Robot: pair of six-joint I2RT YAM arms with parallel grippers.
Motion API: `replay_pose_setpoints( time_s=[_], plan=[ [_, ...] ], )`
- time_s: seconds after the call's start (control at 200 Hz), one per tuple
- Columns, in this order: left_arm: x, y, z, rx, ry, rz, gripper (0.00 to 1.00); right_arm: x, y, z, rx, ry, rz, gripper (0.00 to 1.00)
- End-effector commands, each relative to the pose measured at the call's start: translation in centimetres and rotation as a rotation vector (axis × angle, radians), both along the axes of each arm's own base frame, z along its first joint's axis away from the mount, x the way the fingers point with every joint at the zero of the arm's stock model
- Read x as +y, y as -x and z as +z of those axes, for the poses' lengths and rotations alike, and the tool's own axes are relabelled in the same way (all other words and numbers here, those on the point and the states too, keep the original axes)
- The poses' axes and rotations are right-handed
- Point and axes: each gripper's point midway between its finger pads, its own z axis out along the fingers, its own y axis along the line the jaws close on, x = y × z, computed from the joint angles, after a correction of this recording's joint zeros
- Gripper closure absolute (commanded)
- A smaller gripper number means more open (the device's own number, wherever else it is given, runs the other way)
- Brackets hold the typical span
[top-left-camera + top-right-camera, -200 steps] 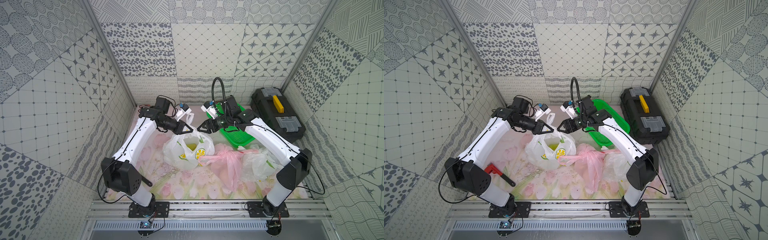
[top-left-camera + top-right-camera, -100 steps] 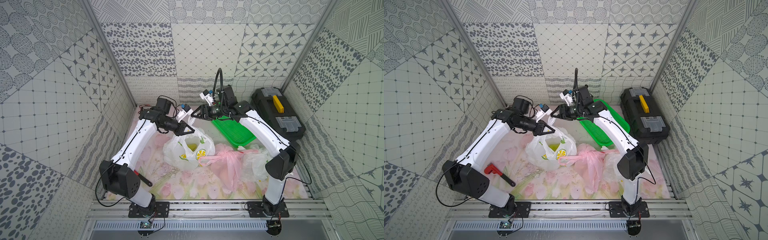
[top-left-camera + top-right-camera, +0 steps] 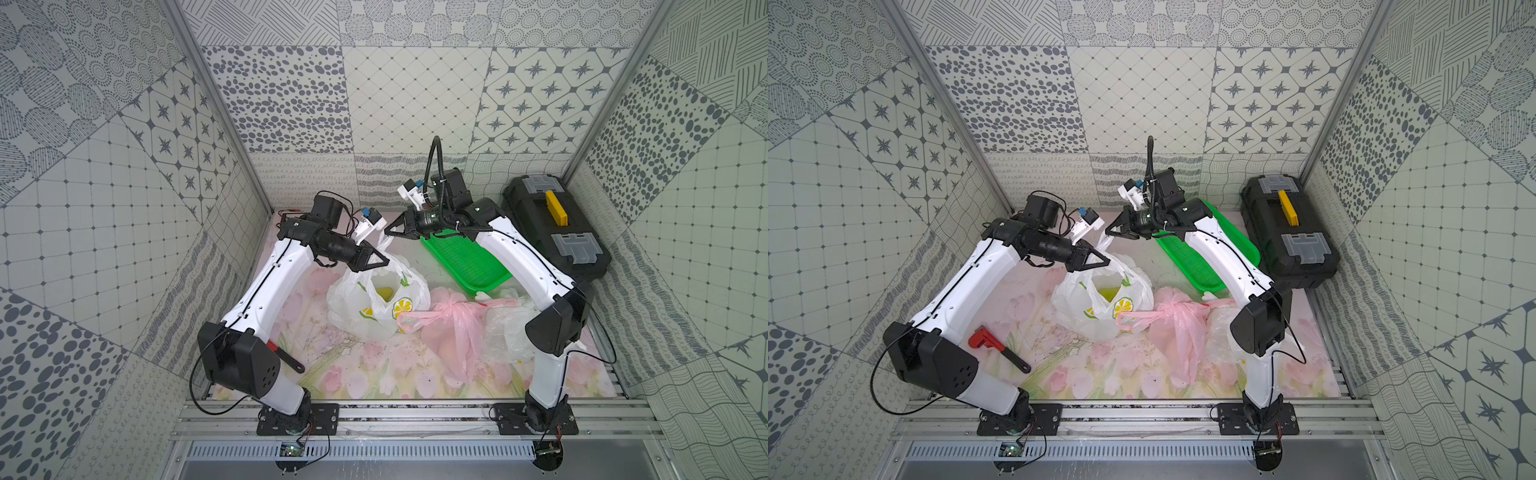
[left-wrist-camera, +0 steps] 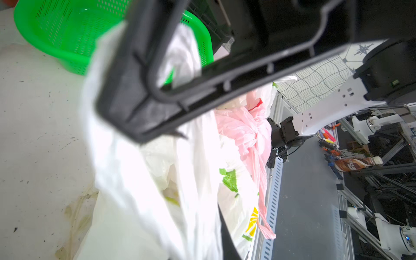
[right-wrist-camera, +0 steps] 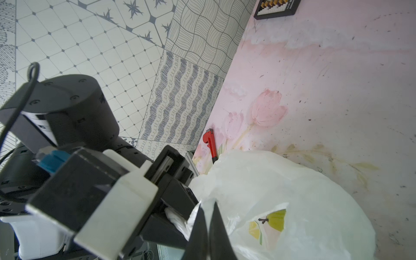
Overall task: Place the pears into plastic bags & tie knots
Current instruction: Tie the plastic bag at the center of the board.
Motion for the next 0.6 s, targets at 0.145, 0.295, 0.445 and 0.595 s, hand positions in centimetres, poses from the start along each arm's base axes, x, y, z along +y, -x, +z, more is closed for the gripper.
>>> replay_pose_setpoints(
  time_s=[0.145, 0.295, 0.445, 0.595],
  plan=[
    [1.5, -2.4, -0.4, 0.06, -0.006, 0.126, 0.92, -0.9, 4.5, 1.2, -0.158, 0.06, 0.054, 1.0],
    [2.3, -3.7, -1.0, 0.105, -0.024, 0.198, 0.94, -0.2, 8.1, -0.7, -0.186, 0.067, 0.12, 1.0],
    [2.8, -4.2, -0.4, 0.143, 0.025, 0.229, 0.94, 1.9, 11.4, -6.5, -0.197, 0.13, 0.203, 1.0],
    [1.8, -3.3, 1.1, 0.14, 0.102, 0.172, 0.89, 4.5, 9.4, -8.5, -0.228, 0.036, 0.146, 1.0]
  ],
)
